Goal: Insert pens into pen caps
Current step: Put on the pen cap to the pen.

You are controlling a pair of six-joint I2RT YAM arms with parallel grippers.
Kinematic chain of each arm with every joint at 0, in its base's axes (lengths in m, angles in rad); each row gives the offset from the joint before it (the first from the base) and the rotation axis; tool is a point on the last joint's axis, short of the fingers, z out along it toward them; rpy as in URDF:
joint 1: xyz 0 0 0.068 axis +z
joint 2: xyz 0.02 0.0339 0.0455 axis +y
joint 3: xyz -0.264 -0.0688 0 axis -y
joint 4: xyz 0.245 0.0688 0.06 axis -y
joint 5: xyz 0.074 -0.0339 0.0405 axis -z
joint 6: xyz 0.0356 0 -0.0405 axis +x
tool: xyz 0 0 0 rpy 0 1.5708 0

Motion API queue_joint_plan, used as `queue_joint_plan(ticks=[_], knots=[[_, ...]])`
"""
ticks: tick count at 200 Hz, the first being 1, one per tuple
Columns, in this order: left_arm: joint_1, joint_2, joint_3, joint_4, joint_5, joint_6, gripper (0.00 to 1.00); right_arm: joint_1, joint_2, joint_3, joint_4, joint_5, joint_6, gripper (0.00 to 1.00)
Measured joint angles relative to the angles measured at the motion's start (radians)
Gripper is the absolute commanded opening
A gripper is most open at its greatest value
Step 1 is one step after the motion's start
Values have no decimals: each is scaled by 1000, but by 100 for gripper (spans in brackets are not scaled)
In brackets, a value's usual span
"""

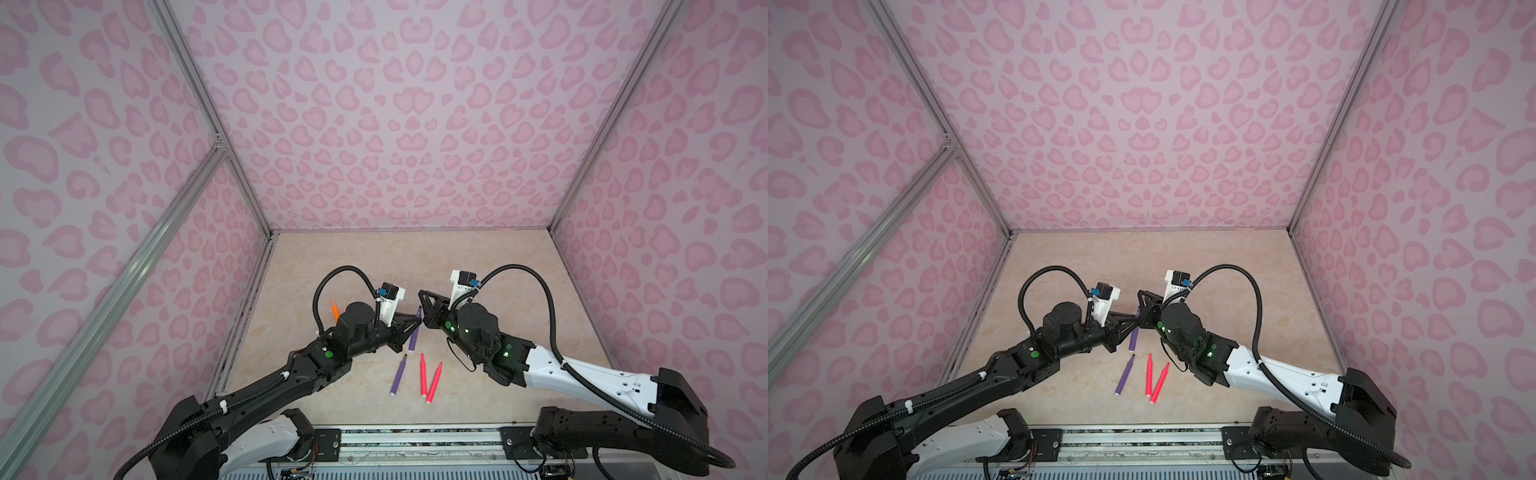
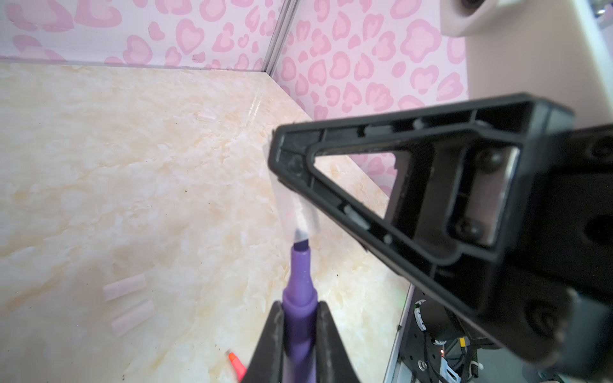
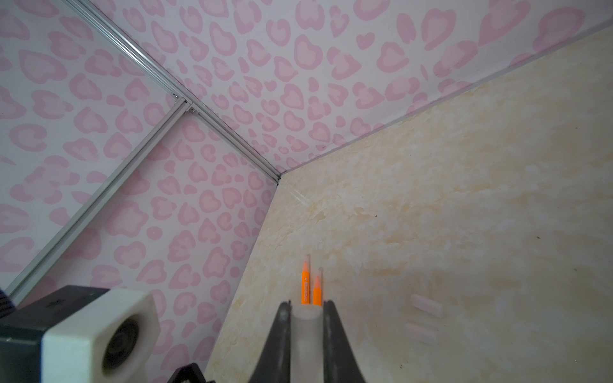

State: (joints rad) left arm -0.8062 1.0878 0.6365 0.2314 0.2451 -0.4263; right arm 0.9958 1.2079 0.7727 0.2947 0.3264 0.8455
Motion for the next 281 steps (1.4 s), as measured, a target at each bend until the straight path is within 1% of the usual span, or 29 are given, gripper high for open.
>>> queue_joint_plan(ticks=[81,130,157,193,220,244,281], knots=[[9,0,0,-14,6,-11,3,34,21,-5,31,30,0,0],[49,-15,-13,-20,51,-37,3,51,36,-5,53,59,-1,0],[78,-26,-27,-14,82,-51,4,53,39,-5,55,58,-1,0],[86,-31,-29,-3,103,-64,4,53,43,-4,69,43,-23,0],[89,-31,-29,8,105,-71,3,55,66,0,81,14,-45,0],[92,-35,-29,8,99,-71,3,55,82,16,80,13,-55,0],[92,-48,-35,9,96,-69,4,55,75,17,80,0,-72,0]])
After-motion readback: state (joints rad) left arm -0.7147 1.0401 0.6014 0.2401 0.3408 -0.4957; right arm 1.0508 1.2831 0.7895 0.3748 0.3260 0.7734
